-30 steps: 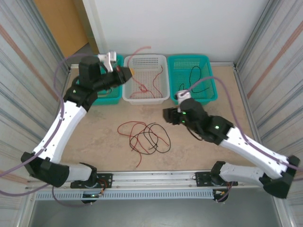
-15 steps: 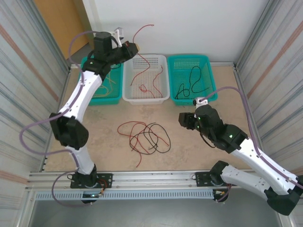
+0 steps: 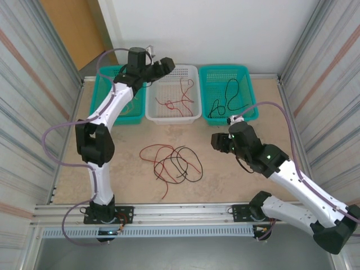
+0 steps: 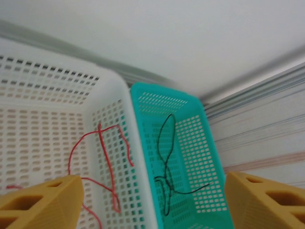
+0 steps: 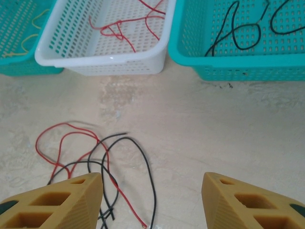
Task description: Untangle the cables
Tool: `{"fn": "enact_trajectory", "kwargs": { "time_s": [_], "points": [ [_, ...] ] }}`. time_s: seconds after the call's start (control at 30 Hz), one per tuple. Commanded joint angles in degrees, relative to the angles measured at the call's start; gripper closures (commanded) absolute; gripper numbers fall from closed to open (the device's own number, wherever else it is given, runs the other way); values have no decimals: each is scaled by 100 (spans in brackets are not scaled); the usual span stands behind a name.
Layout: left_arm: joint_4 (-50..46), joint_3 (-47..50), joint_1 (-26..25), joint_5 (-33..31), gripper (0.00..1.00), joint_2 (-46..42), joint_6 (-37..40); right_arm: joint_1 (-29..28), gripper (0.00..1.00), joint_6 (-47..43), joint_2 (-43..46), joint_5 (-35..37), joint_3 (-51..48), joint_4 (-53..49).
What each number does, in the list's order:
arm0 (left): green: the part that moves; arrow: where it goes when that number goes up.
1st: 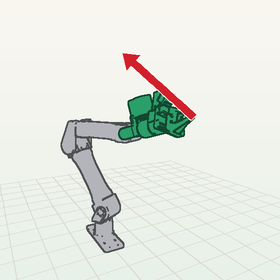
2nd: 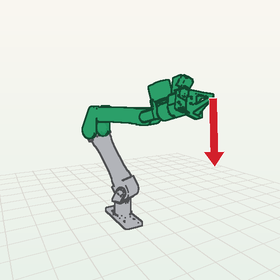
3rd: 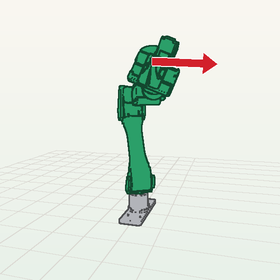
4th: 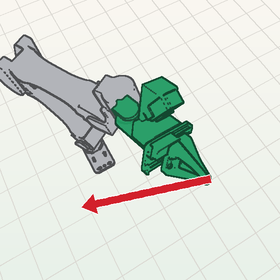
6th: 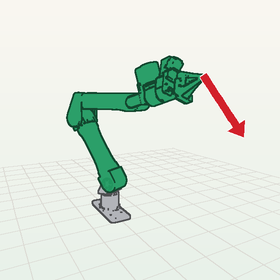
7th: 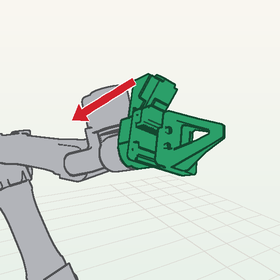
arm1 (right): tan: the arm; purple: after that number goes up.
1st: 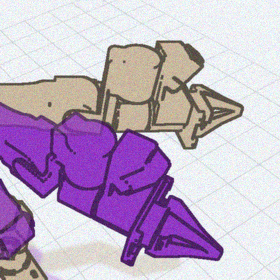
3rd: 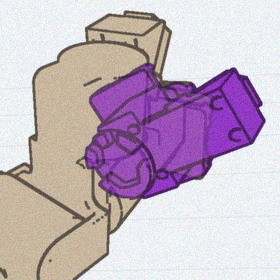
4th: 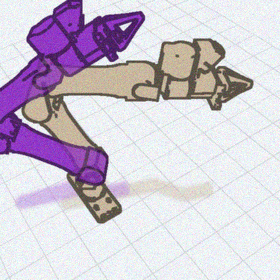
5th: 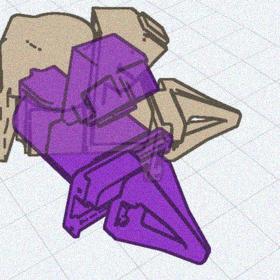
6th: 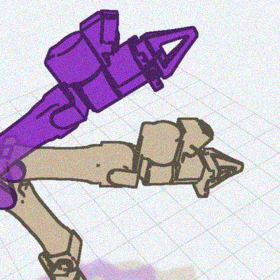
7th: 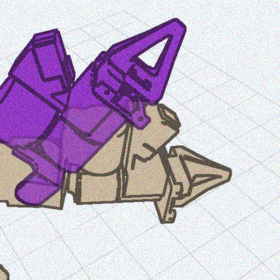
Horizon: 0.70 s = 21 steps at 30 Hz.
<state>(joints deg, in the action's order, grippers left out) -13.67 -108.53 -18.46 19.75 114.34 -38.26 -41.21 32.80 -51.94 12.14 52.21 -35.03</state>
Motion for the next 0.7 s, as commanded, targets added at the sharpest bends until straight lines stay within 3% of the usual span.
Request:
{"fn": "enact_trajectory", "kwargs": {
  "time_s": [0.0,0.2,0.3,0.5,0.67],
  "points": [
    [63,408,-53,-388,18,-782,331,33,44,150,-419,-517,236,-184],
    [-261,1311,-57,-789,16,-2092,675,-77,42,315,-1528,-1138,170,73],
    [-392,1974,-69,-781,18,-2836,664,-392,42,236,-2101,-1371,218,306],
    [-753,3892,-179,-675,25,-4526,591,-894,45,166,-3137,-1311,635,332],
    [-1203,5523,-385,-596,32,-5740,443,-742,50,139,-3633,-1039,891,224]
  ]
}}
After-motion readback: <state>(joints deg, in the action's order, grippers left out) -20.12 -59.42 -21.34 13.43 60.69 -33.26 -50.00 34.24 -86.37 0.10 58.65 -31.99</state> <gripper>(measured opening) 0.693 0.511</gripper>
